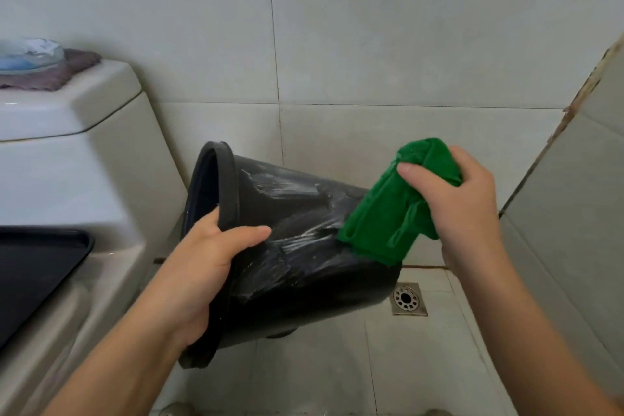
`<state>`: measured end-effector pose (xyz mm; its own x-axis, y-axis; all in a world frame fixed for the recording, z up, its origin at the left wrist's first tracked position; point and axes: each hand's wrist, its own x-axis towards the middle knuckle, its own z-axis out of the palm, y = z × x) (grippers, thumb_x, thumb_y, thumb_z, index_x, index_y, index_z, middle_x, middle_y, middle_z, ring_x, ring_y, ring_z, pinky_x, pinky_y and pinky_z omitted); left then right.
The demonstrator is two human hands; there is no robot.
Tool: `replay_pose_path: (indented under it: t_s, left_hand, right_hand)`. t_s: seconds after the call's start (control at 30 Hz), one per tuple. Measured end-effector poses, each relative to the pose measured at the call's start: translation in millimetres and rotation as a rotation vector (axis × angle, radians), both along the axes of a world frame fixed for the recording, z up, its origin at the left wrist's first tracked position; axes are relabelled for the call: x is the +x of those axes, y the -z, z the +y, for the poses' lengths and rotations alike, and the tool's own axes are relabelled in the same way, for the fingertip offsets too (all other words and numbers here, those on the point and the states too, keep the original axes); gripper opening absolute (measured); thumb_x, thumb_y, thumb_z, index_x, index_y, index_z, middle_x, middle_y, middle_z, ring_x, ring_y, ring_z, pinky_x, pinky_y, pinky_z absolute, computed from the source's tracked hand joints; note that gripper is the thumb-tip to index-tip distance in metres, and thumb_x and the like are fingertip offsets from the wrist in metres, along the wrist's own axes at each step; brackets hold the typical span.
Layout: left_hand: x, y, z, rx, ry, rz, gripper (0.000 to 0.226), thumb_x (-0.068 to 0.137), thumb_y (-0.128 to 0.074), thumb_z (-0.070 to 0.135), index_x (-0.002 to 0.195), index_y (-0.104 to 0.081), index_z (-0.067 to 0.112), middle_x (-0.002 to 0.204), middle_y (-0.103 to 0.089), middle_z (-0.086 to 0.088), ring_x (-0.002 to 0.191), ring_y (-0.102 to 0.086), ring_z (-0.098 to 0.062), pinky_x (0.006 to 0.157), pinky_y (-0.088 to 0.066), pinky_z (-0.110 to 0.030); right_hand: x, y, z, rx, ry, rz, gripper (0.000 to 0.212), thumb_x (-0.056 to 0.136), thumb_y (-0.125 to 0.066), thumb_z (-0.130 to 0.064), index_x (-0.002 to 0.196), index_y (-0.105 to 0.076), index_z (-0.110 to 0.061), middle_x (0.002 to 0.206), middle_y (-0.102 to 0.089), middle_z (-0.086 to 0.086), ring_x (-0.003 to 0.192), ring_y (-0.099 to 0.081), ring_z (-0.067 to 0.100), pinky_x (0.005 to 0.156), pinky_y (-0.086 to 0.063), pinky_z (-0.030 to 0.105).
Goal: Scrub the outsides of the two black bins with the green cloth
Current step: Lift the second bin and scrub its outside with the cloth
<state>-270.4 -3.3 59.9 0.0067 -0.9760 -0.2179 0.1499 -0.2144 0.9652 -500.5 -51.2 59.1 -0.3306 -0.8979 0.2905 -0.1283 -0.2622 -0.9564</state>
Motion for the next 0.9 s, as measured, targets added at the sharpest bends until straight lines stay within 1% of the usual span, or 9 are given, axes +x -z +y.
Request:
replay_pose_path:
  t_s: [0.07,0.17,0.3,0.4,0.47,0.57,0.7,0.8,0.9]
  left_hand:
    - [-6.8,0.9,2.8,0.021,0.022,0.002,0.033,0.067,-0.062,0.008,0.098,-0.073,0.014,0.095,-0.078,-0.012,0.078,-0.076,-0.024,0.073,-0.051,-0.036]
    - [-11.1,1.6,6.6,0.043,0.057,0.024,0.027,0.064,-0.061,0.009,0.085,-0.077,0.015,0.093,-0.078,-0.014,0.075,-0.076,-0.025,0.070,-0.052,-0.036]
    - [-11.9,0.4,9.6,0.040,0.058,0.037,0.026,0.064,-0.061,0.010,0.085,-0.076,0.012,0.092,-0.077,-0.016,0.073,-0.075,-0.027,0.066,-0.054,-0.035]
    - [-11.7,-0.1,7.7,0.019,0.021,0.016,0.028,0.061,-0.062,0.011,0.086,-0.075,0.012,0.089,-0.077,-0.017,0.070,-0.075,-0.026,0.069,-0.051,-0.038]
    - [-10.5,-1.5,5.6,-0.007,0.003,0.000,0.027,0.059,-0.064,0.011,0.083,-0.075,0.014,0.087,-0.077,-0.015,0.068,-0.074,-0.025,0.069,-0.051,-0.038]
    - [-9.7,-2.6,3.9,-0.046,0.017,-0.024,0.032,0.055,-0.070,0.004,0.084,-0.076,0.016,0.091,-0.077,-0.014,0.076,-0.075,-0.028,0.075,-0.052,-0.040]
    - [-8.2,-0.1,3.4,-0.058,0.004,0.025,0.036,0.061,-0.062,0.011,0.094,-0.075,0.013,0.098,-0.076,-0.016,0.083,-0.075,-0.033,0.078,-0.054,-0.042]
    - [-8.6,0.8,7.7,-0.066,0.011,0.052,0.034,0.060,-0.061,0.009,0.091,-0.075,0.011,0.096,-0.076,-0.018,0.078,-0.075,-0.031,0.074,-0.054,-0.040]
    - [-12.6,1.9,11.9,-0.091,0.022,0.030,0.030,0.058,-0.060,0.007,0.081,-0.077,0.016,0.092,-0.077,-0.017,0.076,-0.074,-0.028,0.071,-0.053,-0.038]
  right_hand:
    - [0.1,-3.5,-7.1,0.050,-0.065,-0.052,0.014,0.082,-0.075,-0.013,0.080,-0.067,-0.024,0.072,-0.069,-0.007,0.073,-0.069,0.015,0.067,-0.060,0.038]
    - [4.6,13.3,-18.0,0.052,0.051,0.031,0.014,0.083,-0.076,-0.021,0.084,-0.064,-0.028,0.083,-0.069,-0.006,0.080,-0.068,0.016,0.073,-0.058,0.036]
    - [14.6,39.6,-13.0,0.055,0.145,0.256,0.029,0.088,-0.070,-0.025,0.115,-0.059,-0.024,0.117,-0.061,0.001,0.107,-0.058,0.015,0.092,-0.046,0.027]
    - [16.4,38.9,-2.0,0.051,0.122,0.413,0.046,0.086,-0.069,-0.016,0.131,-0.056,-0.020,0.144,-0.047,0.002,0.133,-0.041,0.013,0.100,-0.029,0.015]
    - [14.3,33.5,1.0,0.073,0.057,0.459,0.050,0.081,-0.068,-0.012,0.128,-0.058,-0.024,0.143,-0.049,0.000,0.135,-0.041,0.014,0.105,-0.034,0.023]
    - [8.7,19.5,3.6,0.127,-0.047,0.445,0.056,0.066,-0.057,-0.025,0.122,-0.062,-0.030,0.127,-0.061,-0.005,0.128,-0.051,0.019,0.102,-0.047,0.043]
    - [6.1,11.4,6.1,0.156,-0.096,0.413,0.064,0.069,-0.058,-0.029,0.133,-0.058,-0.032,0.148,-0.048,-0.002,0.138,-0.041,0.011,0.110,-0.039,0.032]
    - [14.8,22.0,7.8,0.143,-0.093,0.555,0.066,0.082,-0.065,-0.033,0.144,-0.046,-0.035,0.160,-0.026,-0.004,0.143,-0.029,0.009,0.108,-0.027,0.022]
    - [22.0,34.5,8.4,0.148,-0.021,0.641,0.077,0.071,-0.056,-0.070,0.141,-0.045,-0.039,0.155,-0.030,-0.010,0.137,-0.037,0.011,0.107,-0.034,0.031]
